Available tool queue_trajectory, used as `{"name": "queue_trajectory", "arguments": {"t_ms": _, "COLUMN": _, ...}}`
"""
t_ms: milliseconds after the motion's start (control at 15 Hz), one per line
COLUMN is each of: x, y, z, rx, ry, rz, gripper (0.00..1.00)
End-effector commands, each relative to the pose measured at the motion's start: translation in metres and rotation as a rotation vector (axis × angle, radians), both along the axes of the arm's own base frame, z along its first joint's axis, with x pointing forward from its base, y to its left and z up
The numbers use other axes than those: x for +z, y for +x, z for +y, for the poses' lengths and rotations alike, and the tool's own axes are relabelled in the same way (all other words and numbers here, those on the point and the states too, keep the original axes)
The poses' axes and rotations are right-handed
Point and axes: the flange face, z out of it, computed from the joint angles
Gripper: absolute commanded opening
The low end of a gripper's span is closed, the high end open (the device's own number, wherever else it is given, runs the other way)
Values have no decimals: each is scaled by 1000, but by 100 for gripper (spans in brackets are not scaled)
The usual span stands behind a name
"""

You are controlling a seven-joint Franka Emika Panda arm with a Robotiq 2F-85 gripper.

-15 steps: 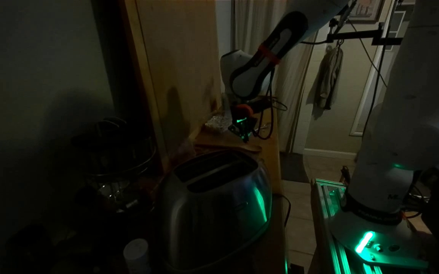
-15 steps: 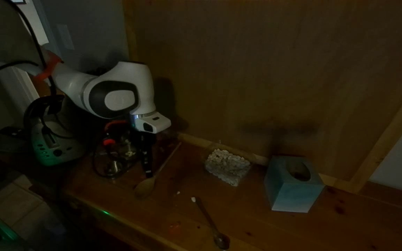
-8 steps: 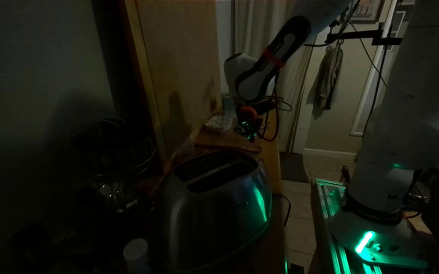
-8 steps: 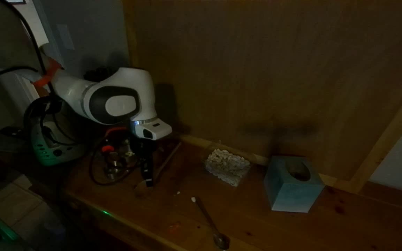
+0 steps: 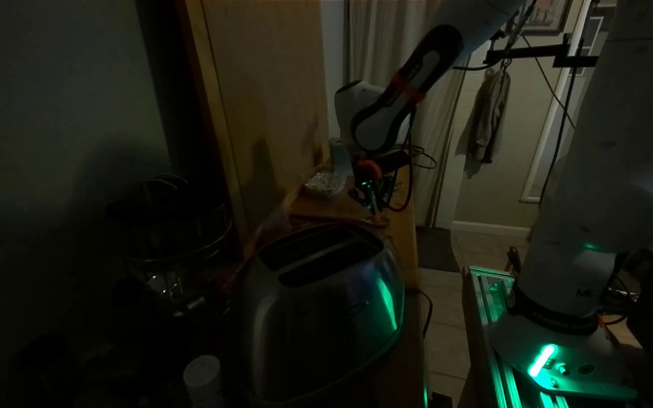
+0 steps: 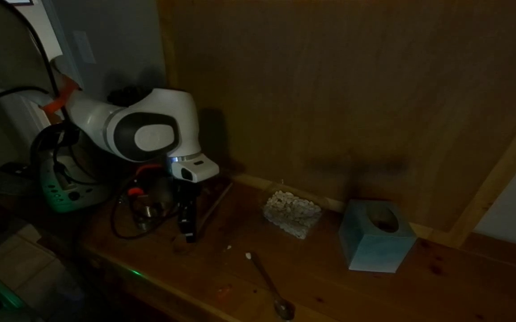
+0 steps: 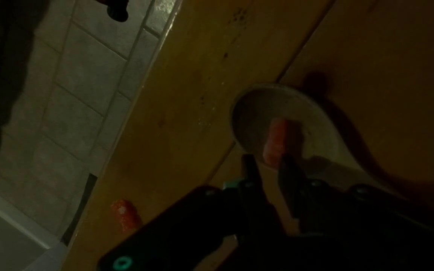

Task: Put the orange thing on the wooden spoon then put it into the metal measuring cup

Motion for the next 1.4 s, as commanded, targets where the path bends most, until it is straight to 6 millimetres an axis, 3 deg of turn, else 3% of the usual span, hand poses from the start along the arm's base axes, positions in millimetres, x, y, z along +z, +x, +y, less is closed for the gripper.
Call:
{"name": "queue_trajectory", "arguments": {"t_ms": 0, "x": -2, "y": -4, "z": 1, "rx": -34, "ry": -4, "rz": -19, "gripper": 29}}
{"name": "queue_trajectory", "arguments": {"t_ms": 67, "x": -2, "y": -5, "z": 2, "rx": -40, "ry": -3, "rz": -19, "gripper": 20}}
{"name": "queue_trajectory", "arguments": {"t_ms": 133, "x": -2, "y": -5, "z": 2, "rx": -42, "ry": -3, "rz": -21, "gripper": 26}}
{"name": "queue_trajectory", "arguments": {"t_ms": 200, "x": -3, "y": -5, "z": 2, "rx": -44, "ry": -3, "rz": -22, "gripper": 22}}
{"name": "queue_trajectory", "arguments": {"t_ms": 267, "x": -3, "y": -5, "z": 3, "rx": -43, "ry": -1, "rz": -27, "gripper": 41}}
{"name": "queue_trajectory", "arguments": {"t_ms": 333, "x": -2, "y": -4, "z": 4, "rx": -41, "ry": -2, "rz": -33, "gripper": 52}}
{"name": "queue_trajectory", "arguments": {"t_ms": 600, "x": 6, "y": 1, "z": 7, "rx": 2, "ry": -13, "rz": -86, "gripper": 79}}
{"name": "queue_trajectory", "arguments": {"t_ms": 800, "x": 6, "y": 21, "z": 17, "rx": 134, "ry": -18, "rz": -164, "gripper": 99}}
{"name": "queue_trajectory", "arguments": {"t_ms": 1133, "x": 9, "y": 45, "z": 38, "rx": 412, "ry": 19, "rz": -230, "gripper": 100}}
{"name": "queue_trajectory", "arguments": {"t_ms": 1200, "x": 12, "y": 42, "z": 31, "rx": 328, "ry": -2, "rz": -210, "gripper": 100}}
{"name": "queue_trajectory", "arguments": {"t_ms": 1333, "x": 12, "y": 46, "z": 36, "rx": 385, "ry": 7, "rz": -214, "gripper": 100}}
